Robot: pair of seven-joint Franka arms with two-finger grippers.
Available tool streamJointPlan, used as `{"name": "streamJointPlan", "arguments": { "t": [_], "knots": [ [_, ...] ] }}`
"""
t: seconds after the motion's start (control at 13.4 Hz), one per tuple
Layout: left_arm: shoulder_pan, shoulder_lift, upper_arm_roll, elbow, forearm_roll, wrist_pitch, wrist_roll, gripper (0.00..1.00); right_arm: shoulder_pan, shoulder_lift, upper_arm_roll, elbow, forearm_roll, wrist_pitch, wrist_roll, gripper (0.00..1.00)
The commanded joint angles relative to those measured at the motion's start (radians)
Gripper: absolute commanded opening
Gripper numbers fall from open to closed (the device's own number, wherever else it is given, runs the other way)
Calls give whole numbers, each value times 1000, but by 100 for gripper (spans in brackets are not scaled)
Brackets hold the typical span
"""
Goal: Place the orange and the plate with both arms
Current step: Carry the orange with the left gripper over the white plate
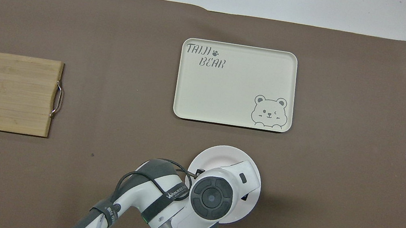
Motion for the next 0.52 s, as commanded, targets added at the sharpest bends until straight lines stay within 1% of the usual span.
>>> {"name": "streamJointPlan", "arguments": {
  "t": [0.0, 0.3, 0.37, 0.45],
  "knots": [
    [-9, -23, 17, -4, -17, -38, 15, 100, -6, -7, 4, -8, 8, 9, -3, 100],
    [-3, -37, 20, -2, -17, -49, 27, 100, -6, -7, 4, -8, 8, 9, -3, 100],
    [4, -47, 24, -2, -17, -74, 27, 100, -6, -7, 4, -8, 8, 9, -3, 100],
    [25, -78, 24, -2, -17, -104, 27, 100, -7, -7, 4, -8, 8, 9, -3, 100]
  ]
}}
